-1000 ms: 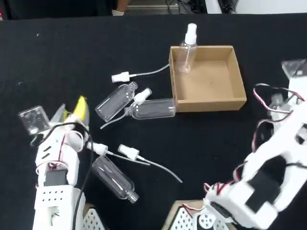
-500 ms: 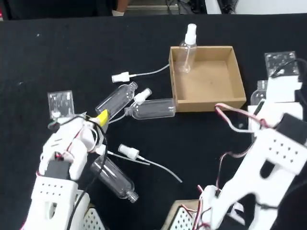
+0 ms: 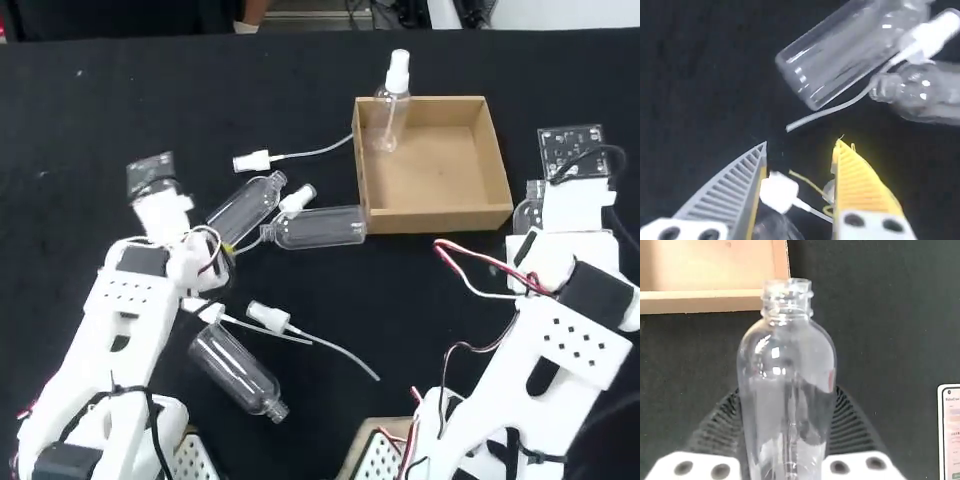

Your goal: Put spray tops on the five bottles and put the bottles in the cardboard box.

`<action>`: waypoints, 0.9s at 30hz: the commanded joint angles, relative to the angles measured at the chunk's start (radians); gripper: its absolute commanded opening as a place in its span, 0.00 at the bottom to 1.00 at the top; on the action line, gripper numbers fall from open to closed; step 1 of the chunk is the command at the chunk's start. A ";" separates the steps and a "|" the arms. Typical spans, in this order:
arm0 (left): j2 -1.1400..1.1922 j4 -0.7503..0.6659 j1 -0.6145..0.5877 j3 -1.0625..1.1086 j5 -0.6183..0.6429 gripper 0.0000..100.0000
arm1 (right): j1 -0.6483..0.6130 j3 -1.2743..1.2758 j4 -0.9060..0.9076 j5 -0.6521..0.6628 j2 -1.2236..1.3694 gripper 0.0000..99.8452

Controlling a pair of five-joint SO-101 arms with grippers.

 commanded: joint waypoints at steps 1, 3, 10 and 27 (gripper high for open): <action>0.012 0.146 0.002 -0.093 0.245 0.21 | -0.014 -0.010 -0.012 -0.009 -0.033 0.01; 0.012 0.203 0.002 -0.101 0.245 0.21 | -0.014 -0.010 -0.012 -0.006 -0.033 0.01; 0.015 0.282 0.004 -0.079 0.226 0.21 | -0.014 -0.010 -0.005 -0.002 -0.033 0.01; 0.015 0.169 -0.105 0.059 0.282 0.29 | -0.014 -0.008 0.026 0.000 -0.039 0.01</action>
